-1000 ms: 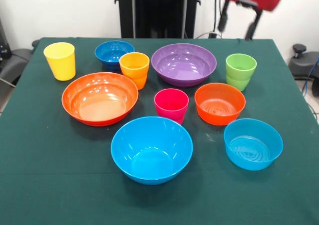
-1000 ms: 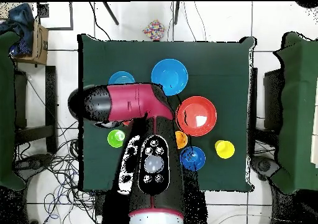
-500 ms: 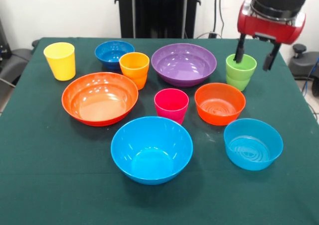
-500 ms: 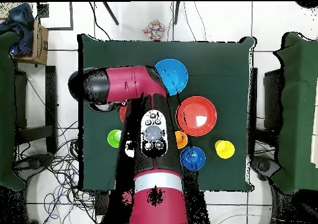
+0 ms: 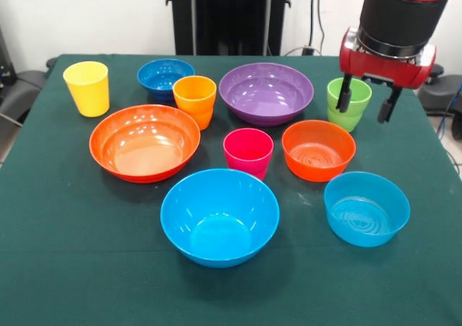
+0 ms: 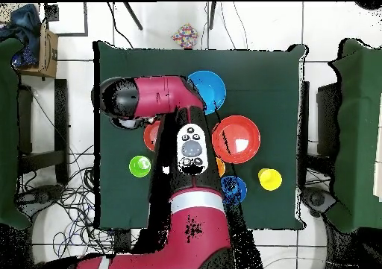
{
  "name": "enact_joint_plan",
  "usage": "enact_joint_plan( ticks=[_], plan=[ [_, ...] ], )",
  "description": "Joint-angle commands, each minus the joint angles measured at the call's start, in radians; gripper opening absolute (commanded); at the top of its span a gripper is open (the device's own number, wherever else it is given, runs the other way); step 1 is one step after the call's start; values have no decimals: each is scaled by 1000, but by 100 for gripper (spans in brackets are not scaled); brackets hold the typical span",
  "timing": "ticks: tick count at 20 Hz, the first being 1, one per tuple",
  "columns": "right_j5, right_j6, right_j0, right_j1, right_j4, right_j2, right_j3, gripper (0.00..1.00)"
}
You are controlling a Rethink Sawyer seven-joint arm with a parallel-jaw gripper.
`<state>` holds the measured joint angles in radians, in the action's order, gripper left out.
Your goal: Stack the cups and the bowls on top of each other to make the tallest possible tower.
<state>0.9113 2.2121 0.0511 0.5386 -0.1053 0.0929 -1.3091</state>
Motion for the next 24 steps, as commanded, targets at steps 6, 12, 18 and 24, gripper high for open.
enact_joint_plan(
  ticks=[6,12,18,24],
  plan=[
    [73,-44,-48,-31,-83,8,43,100],
    [107,-51,-60,-49,-88,-11,65,100],
    [116,-61,-66,-73,-90,-19,113,100],
    [44,-72,-57,-83,-81,-7,76,100]
  ],
)
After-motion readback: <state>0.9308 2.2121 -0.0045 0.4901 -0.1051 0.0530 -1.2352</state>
